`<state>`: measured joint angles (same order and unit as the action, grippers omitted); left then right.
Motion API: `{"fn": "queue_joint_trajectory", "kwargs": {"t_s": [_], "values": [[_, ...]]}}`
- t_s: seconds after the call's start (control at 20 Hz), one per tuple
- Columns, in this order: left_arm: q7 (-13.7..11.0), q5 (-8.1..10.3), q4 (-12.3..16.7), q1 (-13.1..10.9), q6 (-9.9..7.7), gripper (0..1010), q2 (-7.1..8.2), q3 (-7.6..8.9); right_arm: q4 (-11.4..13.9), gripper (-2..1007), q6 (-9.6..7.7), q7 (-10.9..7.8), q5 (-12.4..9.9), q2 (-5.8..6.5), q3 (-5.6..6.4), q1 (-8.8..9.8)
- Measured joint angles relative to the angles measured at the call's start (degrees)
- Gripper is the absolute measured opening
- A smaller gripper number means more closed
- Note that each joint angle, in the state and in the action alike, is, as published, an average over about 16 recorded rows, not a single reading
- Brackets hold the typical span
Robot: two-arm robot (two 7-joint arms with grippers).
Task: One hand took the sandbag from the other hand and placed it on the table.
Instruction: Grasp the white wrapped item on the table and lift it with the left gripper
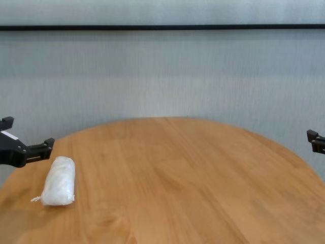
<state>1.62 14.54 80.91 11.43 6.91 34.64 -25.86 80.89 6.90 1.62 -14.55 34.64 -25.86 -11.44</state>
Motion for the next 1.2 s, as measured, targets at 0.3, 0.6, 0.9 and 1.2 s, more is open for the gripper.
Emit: {"fn": "queue_joint_trajectory", "kwargs": {"t_s": [0.3,0.6,0.9,1.2], "values": [[0.0,0.00,0.0,0.0,0.00,1000,0.00,0.00,0.0,1003,0.00,0.00,0.0,0.00,0.00,0.00],[0.0,0.00,0.0,0.0,0.00,1000,0.00,0.00,0.0,1003,0.00,0.00,0.0,0.00,0.00,0.00],[0.0,0.00,0.0,0.0,0.00,1000,0.00,0.00,0.0,1003,0.00,0.00,0.0,0.00,0.00,0.00],[0.0,0.00,0.0,0.0,0.00,1000,0.00,0.00,0.0,1003,0.00,0.00,0.0,0.00,0.00,0.00]]}}
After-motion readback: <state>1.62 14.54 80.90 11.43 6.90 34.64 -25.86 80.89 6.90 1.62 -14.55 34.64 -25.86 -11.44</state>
